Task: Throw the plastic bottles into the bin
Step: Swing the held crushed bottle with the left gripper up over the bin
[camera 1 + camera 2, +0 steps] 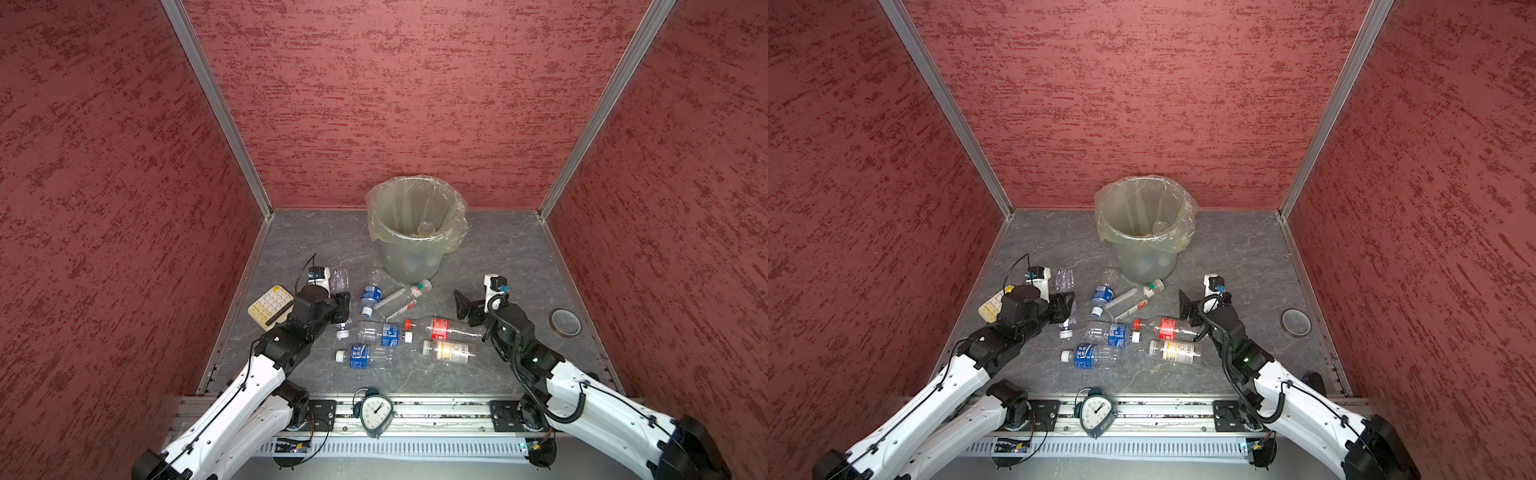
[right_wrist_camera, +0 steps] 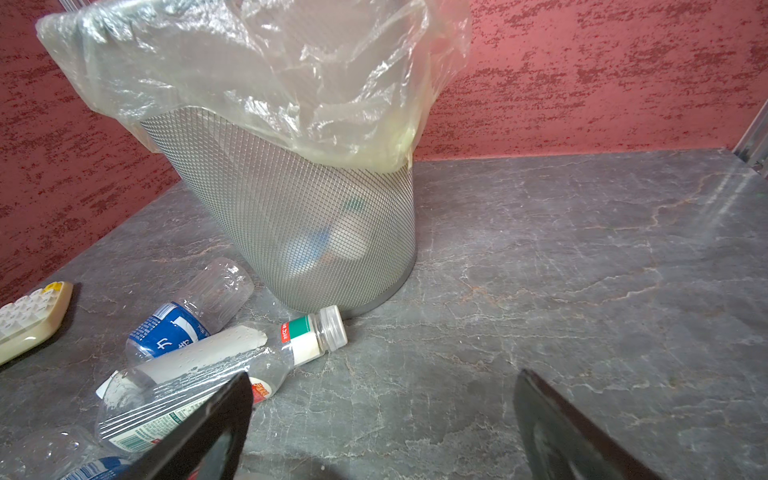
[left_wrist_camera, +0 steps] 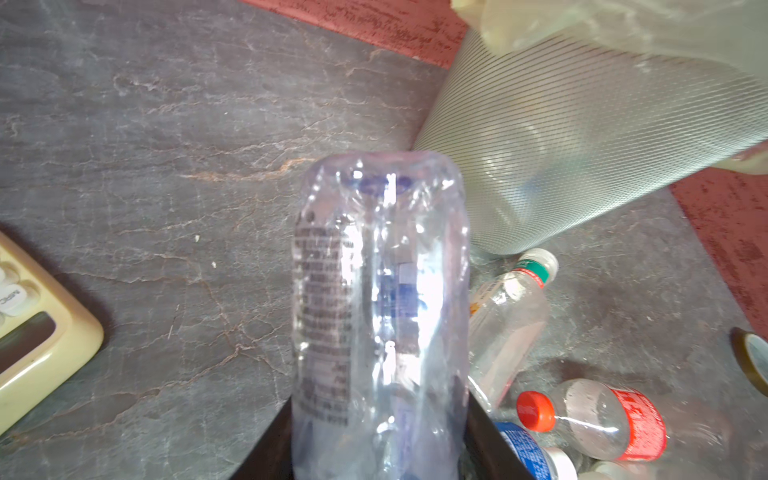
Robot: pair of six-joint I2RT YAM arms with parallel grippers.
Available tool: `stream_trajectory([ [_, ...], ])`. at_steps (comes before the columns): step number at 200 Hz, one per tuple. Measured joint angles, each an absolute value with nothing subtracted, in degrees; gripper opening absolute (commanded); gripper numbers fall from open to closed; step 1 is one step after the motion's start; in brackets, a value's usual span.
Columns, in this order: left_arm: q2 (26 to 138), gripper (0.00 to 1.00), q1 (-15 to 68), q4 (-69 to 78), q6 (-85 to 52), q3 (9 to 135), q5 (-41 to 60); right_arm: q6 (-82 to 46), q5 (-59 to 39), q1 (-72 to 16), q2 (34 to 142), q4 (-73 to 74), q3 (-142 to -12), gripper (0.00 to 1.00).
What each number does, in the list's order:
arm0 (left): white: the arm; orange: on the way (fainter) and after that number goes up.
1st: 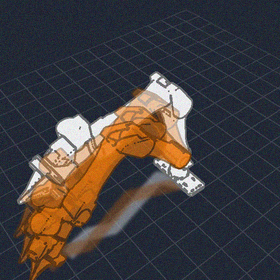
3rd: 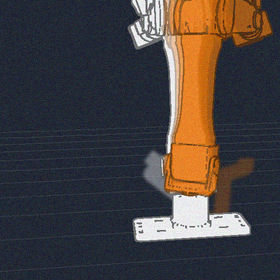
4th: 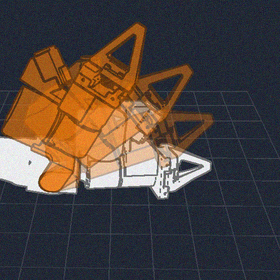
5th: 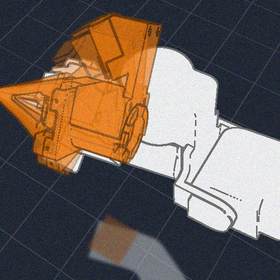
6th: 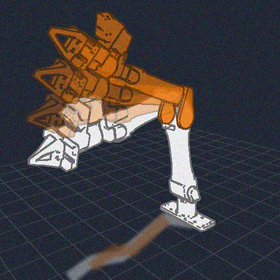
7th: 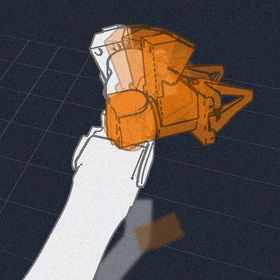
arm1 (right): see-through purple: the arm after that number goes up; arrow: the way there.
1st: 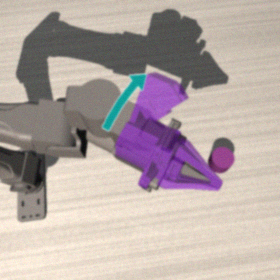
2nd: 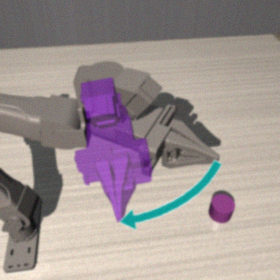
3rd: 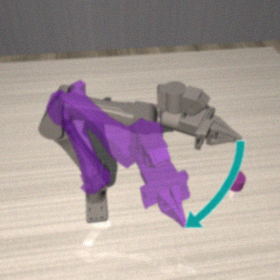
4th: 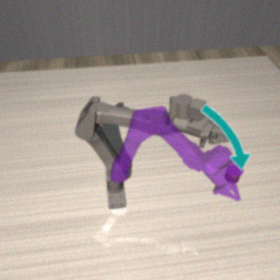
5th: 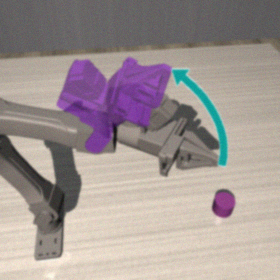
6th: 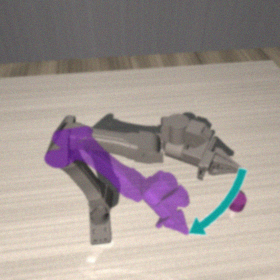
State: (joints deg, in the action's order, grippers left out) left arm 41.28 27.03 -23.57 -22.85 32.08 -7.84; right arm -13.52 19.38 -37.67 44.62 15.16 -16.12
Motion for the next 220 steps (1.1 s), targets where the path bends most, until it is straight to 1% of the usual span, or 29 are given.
stream_trajectory([
  [87, 29.4, 0.51, 32.6, -24.4, -22.5, 30.8, -10.1, -13.5, 19.3, -37.7, 44.6, 15.2, -16.1, 0.98],
  [137, 26.5, 0.52, 35.4, -26.1, -22.6, 31.0, -11.8, -13.5, 19.2, -37.7, 44.7, 15.2, -16.1, 0.98],
  [185, 28.3, 0.52, 37.3, -26.0, -22.5, 35.0, -13.0, -13.5, 19.2, -37.7, 44.8, 15.2, -16.1, 0.98],
  [220, 37.5, 0.52, 37.5, -22.3, -21.0, 43.0, -12.9, -13.5, 19.2, -37.7, 44.7, 15.2, -16.1, 0.98],
])
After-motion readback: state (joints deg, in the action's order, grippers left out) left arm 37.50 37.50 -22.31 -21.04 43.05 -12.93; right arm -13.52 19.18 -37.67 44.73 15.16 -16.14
